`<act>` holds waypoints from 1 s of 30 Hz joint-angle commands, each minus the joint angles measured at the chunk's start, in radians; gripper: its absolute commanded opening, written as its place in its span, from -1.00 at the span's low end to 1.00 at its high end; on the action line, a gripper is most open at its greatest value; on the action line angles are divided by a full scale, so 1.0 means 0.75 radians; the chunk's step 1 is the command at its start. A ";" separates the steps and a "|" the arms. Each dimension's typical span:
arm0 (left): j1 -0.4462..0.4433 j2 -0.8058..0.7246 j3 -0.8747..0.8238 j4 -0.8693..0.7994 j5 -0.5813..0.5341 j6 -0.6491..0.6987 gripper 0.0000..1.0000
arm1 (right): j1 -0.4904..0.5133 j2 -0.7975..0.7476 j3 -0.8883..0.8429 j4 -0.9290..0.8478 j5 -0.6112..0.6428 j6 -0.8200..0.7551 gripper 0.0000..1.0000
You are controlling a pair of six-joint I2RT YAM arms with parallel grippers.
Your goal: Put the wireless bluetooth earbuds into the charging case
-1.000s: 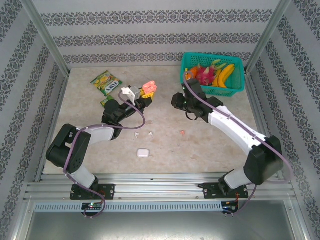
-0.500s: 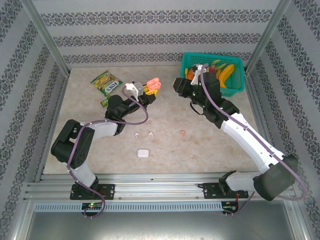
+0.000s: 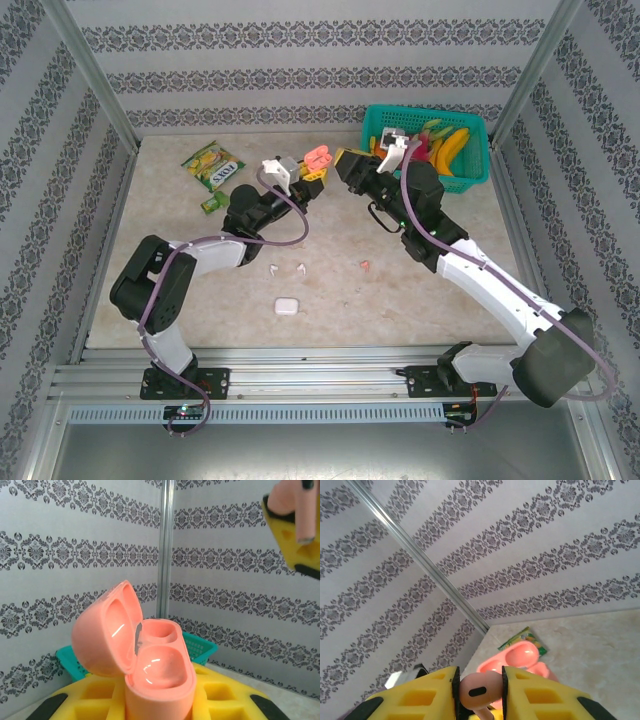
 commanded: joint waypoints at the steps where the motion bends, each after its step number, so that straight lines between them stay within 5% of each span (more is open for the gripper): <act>1: -0.049 0.020 0.054 -0.042 -0.103 0.103 -1.00 | 0.029 0.016 -0.028 0.158 0.044 0.039 -0.42; 8: -0.106 0.024 0.068 -0.045 -0.250 0.171 -1.00 | 0.053 0.056 -0.050 0.210 0.102 0.031 -0.44; 30: -0.132 -0.002 0.083 -0.049 -0.224 0.163 -1.00 | 0.054 0.148 -0.088 0.273 0.078 0.094 -0.49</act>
